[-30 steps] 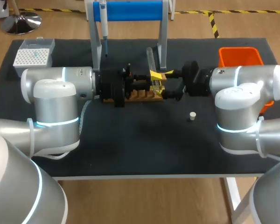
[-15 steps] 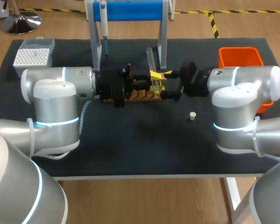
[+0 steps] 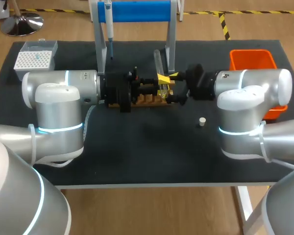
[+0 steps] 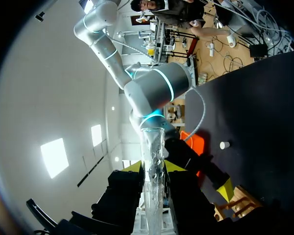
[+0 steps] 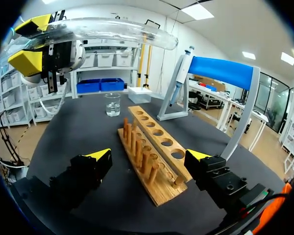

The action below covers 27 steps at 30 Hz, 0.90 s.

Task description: Invert the test tube, pick up the pipette, mount the tip to pipette, aspirate from beaker and dispense into the tube, eject the tip, return the pipette, and cap with the stopper.

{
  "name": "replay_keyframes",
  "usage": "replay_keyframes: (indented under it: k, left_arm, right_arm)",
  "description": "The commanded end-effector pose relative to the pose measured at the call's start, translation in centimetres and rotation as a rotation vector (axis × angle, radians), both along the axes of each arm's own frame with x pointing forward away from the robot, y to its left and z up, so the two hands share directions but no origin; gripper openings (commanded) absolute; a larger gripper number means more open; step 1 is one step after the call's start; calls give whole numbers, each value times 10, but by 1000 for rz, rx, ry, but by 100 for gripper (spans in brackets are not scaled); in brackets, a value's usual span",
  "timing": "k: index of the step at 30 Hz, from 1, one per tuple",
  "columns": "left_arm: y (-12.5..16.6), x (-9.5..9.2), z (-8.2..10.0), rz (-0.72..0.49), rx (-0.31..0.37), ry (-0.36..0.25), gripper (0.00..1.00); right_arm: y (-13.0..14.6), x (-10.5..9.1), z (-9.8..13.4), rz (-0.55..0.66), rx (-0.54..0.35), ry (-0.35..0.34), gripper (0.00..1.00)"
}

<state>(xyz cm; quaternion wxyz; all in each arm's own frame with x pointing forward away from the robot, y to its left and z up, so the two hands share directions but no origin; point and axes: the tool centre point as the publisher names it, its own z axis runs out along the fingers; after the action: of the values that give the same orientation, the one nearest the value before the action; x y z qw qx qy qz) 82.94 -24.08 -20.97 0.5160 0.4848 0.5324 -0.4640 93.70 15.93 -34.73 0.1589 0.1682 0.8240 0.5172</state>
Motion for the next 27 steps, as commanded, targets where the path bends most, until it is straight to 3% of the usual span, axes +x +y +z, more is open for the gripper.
replay_keyframes:
  k: [1,27]
  left_arm:
    - [-1,0,0,2,-1,-3,0]
    - [-1,0,0,2,-1,-3,0]
  right_arm:
    - [2,1,-2,-3,2,-3,100]
    - [1,0,1,-4,-3,-12,100]
